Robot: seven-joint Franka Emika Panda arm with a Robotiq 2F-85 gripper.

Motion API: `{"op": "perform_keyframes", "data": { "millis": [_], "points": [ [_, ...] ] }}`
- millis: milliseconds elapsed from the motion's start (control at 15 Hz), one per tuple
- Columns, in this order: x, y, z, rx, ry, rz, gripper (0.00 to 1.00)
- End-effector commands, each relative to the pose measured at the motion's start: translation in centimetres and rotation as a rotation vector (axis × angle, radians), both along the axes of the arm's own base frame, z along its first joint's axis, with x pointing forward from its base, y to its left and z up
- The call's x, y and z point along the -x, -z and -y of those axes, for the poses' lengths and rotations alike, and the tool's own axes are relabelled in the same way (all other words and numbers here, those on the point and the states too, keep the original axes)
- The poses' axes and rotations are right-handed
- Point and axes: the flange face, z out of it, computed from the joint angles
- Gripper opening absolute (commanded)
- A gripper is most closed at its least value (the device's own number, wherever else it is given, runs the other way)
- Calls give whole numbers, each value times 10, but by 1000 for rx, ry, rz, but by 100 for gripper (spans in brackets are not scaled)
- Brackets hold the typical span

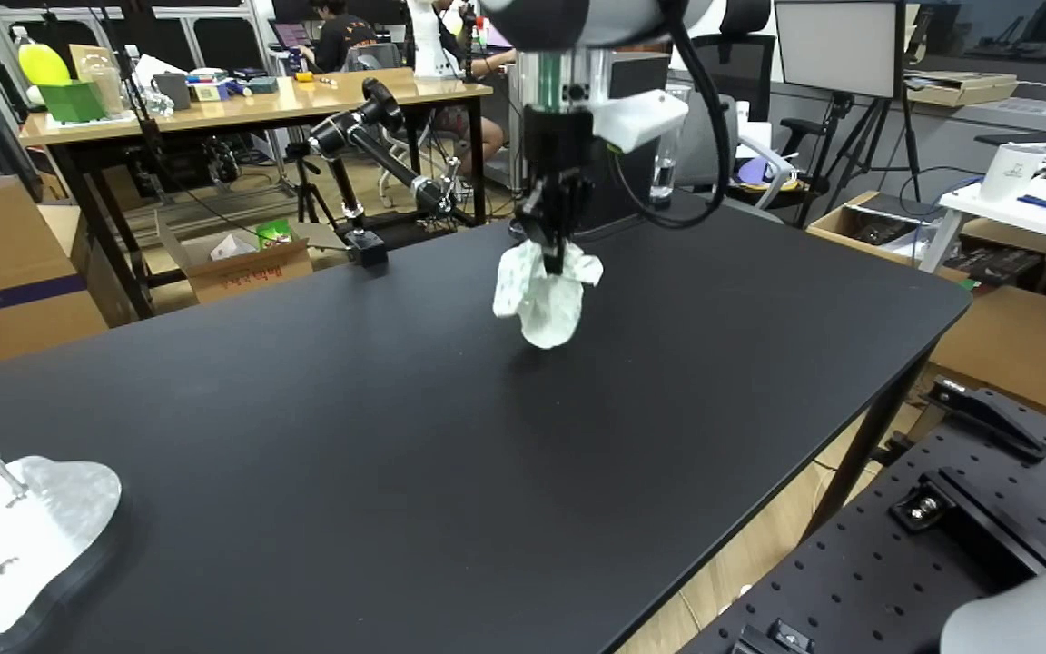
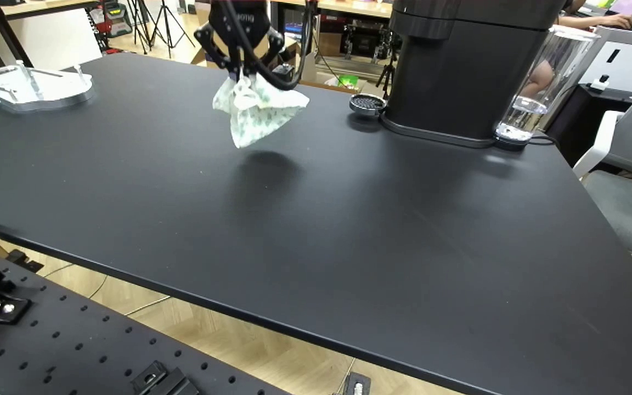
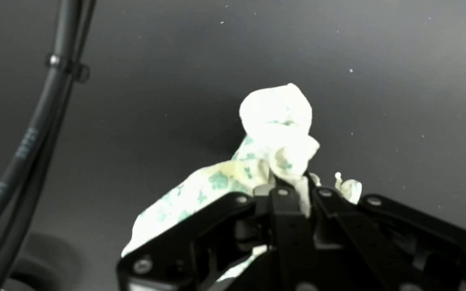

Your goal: Pick the cloth and hang it on the object

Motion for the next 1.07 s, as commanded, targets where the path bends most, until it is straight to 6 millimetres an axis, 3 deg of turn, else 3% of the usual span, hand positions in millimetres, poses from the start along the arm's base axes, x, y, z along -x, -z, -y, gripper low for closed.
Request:
{"op": "perform_keyframes", "data": {
  "millis": [0,200,400,733,1000],
  "points": [
    [-34,-80,-9,-4,52,-34,1],
    [-61,-126,-24,23,61,-24,1],
    [-83,-151,-44,15,67,-12,1],
    [-113,-170,-80,-10,57,6,1],
    [-128,-169,-101,-23,49,-5,1]
  ]
}}
